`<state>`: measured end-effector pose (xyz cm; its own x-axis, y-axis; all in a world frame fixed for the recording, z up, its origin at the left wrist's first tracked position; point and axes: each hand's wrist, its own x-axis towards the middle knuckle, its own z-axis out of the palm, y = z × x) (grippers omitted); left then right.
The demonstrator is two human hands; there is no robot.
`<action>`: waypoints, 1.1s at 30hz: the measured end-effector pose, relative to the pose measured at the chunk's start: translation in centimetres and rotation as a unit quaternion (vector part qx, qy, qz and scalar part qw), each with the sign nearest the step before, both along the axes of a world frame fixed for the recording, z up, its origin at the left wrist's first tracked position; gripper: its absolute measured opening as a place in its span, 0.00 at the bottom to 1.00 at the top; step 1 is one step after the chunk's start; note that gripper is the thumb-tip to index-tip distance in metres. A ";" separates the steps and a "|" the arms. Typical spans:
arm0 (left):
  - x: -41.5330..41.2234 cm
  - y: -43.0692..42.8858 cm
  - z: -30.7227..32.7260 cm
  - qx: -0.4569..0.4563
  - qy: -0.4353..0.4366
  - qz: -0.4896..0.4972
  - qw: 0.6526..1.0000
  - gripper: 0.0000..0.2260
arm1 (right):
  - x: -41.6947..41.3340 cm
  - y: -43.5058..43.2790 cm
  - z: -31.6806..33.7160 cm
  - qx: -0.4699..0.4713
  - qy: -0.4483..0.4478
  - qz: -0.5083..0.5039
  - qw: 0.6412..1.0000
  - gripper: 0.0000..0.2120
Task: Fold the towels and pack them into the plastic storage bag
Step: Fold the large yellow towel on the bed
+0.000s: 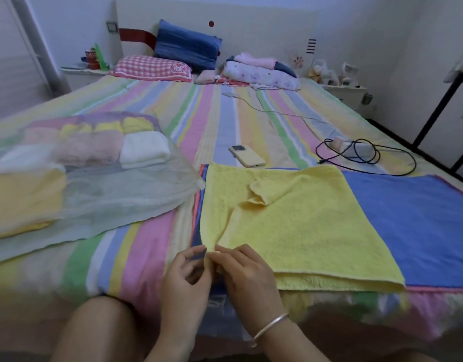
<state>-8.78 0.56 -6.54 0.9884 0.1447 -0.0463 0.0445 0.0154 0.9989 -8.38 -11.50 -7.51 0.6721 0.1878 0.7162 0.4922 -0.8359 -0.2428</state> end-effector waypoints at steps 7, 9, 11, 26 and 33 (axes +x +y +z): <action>-0.4 0.5 0.7 -0.002 0.009 -0.018 1.000 0.10 | -0.9 0.0 -0.6 0.135 0.006 -0.040 0.990 0.08; -0.4 0.5 0.9 0.006 0.005 -0.016 1.000 0.09 | -1.0 0.2 -0.7 0.141 0.011 -0.030 0.989 0.06; -0.3 0.6 0.7 0.001 0.009 -0.010 1.000 0.07 | -1.3 0.5 -0.9 0.143 0.010 -0.021 0.989 0.05; 1.1 1.5 -0.4 0.035 0.098 -0.023 0.994 0.06 | 13.6 -7.8 6.8 -0.004 0.222 -0.126 0.967 0.13; 1.8 0.9 0.0 0.049 0.140 -0.023 0.989 0.02 | 21.7 -11.0 4.4 -0.242 0.384 -0.143 0.880 0.19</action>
<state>-7.02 1.41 -6.52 0.9446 0.1175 -0.3066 0.3175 -0.0886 0.9441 13.32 -22.46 -3.09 0.9922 0.0908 -0.0858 0.0916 -0.9958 0.0055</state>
